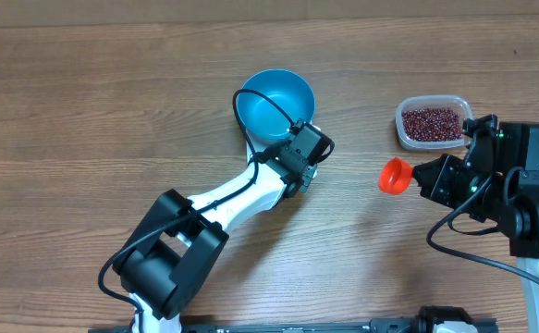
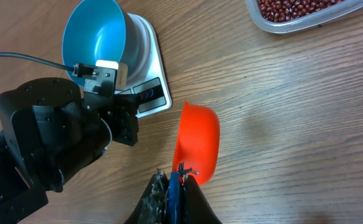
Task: Scoop item into bowl and weigh 150g on scale
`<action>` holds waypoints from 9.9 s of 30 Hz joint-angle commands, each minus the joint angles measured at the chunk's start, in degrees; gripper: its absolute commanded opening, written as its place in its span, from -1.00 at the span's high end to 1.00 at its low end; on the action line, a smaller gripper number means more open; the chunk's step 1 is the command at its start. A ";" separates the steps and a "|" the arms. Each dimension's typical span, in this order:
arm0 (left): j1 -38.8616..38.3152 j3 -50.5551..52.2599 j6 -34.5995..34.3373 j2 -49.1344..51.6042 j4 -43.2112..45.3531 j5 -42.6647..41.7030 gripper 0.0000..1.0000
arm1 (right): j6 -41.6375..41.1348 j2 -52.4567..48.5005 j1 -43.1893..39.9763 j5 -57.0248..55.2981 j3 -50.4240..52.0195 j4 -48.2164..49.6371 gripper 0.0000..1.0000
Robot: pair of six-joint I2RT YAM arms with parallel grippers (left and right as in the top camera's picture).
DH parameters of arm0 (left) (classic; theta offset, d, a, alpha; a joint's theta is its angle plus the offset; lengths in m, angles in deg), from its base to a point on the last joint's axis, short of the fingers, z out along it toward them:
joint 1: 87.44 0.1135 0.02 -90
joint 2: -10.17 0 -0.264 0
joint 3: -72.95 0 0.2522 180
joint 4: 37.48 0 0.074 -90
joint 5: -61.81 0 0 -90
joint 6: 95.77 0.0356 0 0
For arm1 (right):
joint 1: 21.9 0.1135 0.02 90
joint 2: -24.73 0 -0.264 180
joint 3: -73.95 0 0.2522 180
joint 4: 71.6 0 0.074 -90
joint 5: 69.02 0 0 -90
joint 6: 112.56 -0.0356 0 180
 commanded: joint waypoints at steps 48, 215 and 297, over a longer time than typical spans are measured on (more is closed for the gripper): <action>0.26 0.15 1.73 2.69 1.38 1.86 0.91 | 0.04 0.83 -0.11 -0.55 -1.68 0.94 0.93; 1.92 0.17 2.51 -60.06 -35.34 -10.54 -0.99 | 1.53 0.79 -0.11 -0.55 -1.68 2.64 0.93; 1.88 0.17 2.58 -52.11 -35.58 -9.60 -0.99 | 11.74 -17.70 -0.11 -25.62 -6.34 14.03 0.92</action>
